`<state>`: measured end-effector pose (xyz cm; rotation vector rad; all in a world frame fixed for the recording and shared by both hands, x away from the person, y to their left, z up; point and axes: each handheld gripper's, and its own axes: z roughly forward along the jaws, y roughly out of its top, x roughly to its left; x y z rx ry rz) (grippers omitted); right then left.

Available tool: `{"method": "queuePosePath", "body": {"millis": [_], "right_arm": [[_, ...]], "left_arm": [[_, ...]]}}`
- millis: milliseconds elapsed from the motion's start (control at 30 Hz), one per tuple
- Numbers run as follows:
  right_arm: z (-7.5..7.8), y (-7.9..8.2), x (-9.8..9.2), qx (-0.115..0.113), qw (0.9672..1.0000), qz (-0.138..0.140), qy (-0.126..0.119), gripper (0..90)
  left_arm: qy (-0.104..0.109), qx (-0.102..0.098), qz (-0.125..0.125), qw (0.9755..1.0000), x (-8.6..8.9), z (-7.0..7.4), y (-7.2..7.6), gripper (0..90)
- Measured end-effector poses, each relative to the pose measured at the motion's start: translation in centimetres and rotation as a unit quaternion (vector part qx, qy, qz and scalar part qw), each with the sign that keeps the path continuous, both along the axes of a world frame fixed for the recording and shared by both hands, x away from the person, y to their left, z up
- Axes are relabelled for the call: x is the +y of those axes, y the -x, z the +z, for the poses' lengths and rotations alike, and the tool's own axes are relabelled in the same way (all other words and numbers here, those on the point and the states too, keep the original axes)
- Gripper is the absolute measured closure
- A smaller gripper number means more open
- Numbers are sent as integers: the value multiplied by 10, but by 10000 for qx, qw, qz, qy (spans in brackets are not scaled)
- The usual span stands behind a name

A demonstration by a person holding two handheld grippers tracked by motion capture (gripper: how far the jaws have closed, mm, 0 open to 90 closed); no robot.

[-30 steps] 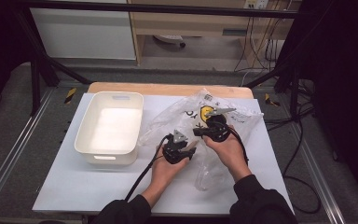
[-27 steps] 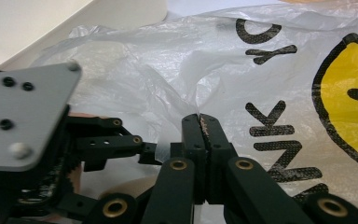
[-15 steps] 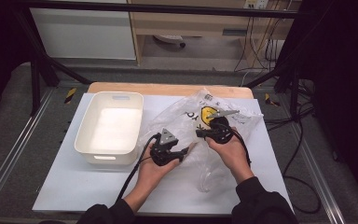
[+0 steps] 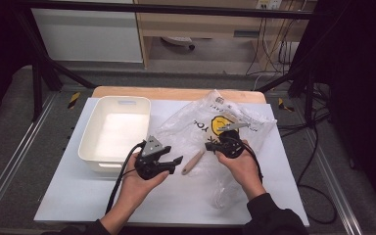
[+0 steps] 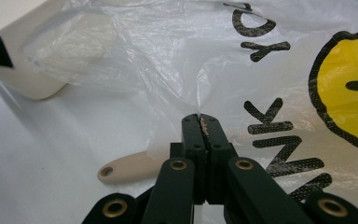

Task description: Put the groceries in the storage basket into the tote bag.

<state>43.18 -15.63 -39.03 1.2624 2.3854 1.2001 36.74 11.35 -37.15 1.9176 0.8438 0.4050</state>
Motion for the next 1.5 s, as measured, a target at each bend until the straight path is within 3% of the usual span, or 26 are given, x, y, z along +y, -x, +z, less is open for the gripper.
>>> {"method": "queuePosePath", "body": {"millis": [167, 267, 700, 800, 1000, 1233, 1500], "right_arm": [[-8, 2, 2, 40, 10000, -1, 72, 900], [-13, 3, 4, 85, 9999, -1, 108, 900], [-22, 6, 6, 70, 9997, 41, 217, 876], [-22, 8, 6, 21, 9998, 6, 187, 803], [-17, 18, 5, -219, 9997, -24, 138, 525], [-27, 31, 7, -337, 9987, -87, 359, 265], [-41, 46, 16, -321, 9978, 79, 581, 184]], "left_arm": [[97, -139, 60, 9998, 8, 10, -1, 415], [20, -299, 157, 9994, 13, 16, -4, 399], [17, -250, 506, 9984, 51, 25, -32, 328], [-18, -226, 533, 9983, 57, 24, -37, 318], [99, -231, 613, 9978, 61, 24, -35, 312], [195, -380, 566, 9975, 58, 28, -26, 314], [121, -360, 545, 9978, 52, 28, -28, 310]]}}
